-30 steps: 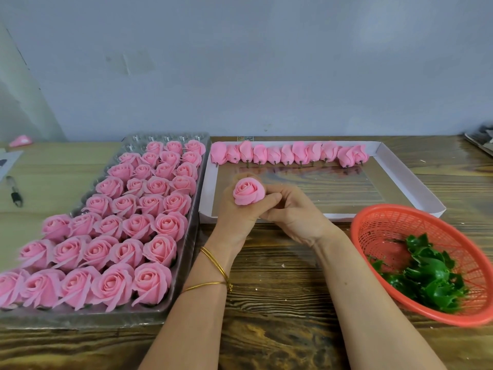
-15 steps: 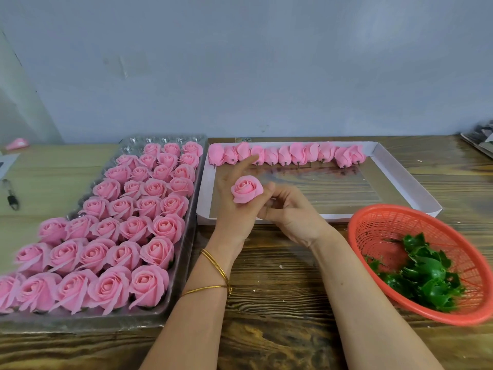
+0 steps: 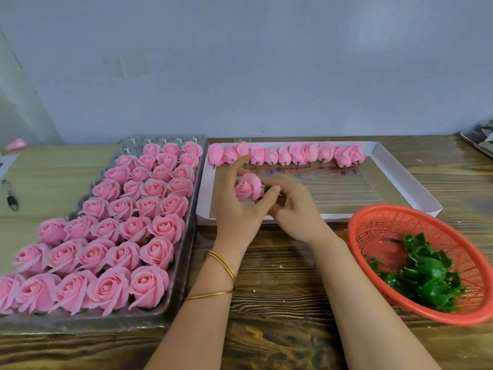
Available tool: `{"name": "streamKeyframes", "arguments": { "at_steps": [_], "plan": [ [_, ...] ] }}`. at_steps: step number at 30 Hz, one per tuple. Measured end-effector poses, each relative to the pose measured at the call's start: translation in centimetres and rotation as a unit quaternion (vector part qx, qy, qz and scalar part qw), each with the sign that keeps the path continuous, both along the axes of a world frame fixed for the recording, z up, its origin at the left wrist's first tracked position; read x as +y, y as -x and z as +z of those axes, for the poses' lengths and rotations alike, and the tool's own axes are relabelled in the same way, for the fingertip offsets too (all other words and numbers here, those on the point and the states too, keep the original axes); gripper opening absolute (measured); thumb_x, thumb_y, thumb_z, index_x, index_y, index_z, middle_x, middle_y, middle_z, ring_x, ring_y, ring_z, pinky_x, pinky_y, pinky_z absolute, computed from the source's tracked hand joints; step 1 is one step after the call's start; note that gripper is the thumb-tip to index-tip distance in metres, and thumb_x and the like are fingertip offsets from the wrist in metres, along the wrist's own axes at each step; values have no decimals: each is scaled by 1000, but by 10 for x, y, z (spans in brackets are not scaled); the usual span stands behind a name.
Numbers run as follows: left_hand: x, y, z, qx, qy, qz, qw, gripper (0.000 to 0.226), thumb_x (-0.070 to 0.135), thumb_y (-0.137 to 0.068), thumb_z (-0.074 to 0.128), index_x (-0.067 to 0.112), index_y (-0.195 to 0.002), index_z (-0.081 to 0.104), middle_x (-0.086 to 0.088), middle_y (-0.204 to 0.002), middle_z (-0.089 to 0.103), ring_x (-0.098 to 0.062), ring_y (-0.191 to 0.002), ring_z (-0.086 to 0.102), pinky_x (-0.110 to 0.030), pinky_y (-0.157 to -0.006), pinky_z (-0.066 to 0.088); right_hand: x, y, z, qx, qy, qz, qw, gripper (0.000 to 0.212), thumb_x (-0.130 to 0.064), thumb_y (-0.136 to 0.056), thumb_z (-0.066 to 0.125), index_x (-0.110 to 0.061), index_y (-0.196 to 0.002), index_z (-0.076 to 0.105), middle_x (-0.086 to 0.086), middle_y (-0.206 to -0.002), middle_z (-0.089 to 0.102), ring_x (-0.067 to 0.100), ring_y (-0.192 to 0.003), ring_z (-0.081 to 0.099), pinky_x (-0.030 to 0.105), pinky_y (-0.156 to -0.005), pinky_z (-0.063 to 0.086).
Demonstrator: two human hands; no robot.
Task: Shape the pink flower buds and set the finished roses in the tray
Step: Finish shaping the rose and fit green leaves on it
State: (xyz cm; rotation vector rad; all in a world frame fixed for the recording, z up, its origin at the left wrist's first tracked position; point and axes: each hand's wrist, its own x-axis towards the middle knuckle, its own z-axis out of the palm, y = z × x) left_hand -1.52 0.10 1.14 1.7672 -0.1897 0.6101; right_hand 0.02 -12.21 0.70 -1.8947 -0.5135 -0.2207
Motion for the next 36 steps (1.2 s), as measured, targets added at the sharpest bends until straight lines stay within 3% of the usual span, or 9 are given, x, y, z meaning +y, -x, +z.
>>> {"name": "streamKeyframes", "arguments": {
  "at_steps": [4,8,13,18,25,32,36],
  "plan": [
    [-2,0,-3,-3,-41,2,999,39,21,-87,67,28,-123,54,19,-106,49,6,-103,49,-5,-87,38,3,1,-4,-31,41,-8,999,40,4,-82,66,-23,-111,69,6,-98,60,19,-94,60,39,-84,53],
    [-2,-2,-6,20,-67,17,997,26,14,-94,58,15,-120,60,6,-95,48,15,-91,45,-1,-82,36,6,1,-4,-38,57,-3,998,39,9,-80,63,-14,-110,71,-2,-96,56,15,-94,57,37,-84,53],
    [-2,-3,-9,45,-100,37,993,19,14,-96,52,15,-111,63,-1,-100,53,9,-85,49,-5,-75,38,8,2,-5,-26,63,-16,998,36,9,-76,64,-11,-105,73,-7,-89,57,21,-93,56,47,-84,51],
    [-1,-2,-10,69,-106,32,991,14,15,-95,51,18,-98,64,-2,-94,59,-8,-85,55,-26,-76,48,8,1,-7,-14,61,-26,998,36,3,-76,65,-18,-103,75,4,-88,64,20,-90,59,48,-83,50],
    [-2,-1,-7,56,-145,46,987,12,16,-94,52,15,-97,64,-1,-94,58,-13,-86,55,-30,-76,48,10,1,-6,-9,60,-23,998,34,7,-76,63,-16,-99,74,2,-92,70,21,-93,64,49,-85,51],
    [-2,-1,-7,48,-167,51,983,18,13,-88,62,15,-105,65,-2,-98,58,-11,-88,55,-7,-70,39,10,5,-2,35,-1,-33,999,37,7,-75,64,-14,-105,58,-5,-90,65,12,-87,63,43,-84,54],
    [-3,-1,-7,44,-164,57,984,15,11,-87,62,11,-102,66,-4,-98,57,-13,-88,55,-10,-72,39,11,6,-2,34,-12,-30,999,29,1,-76,65,-16,-98,55,-1,-91,63,19,-89,63,45,-83,53]
  ]
}}
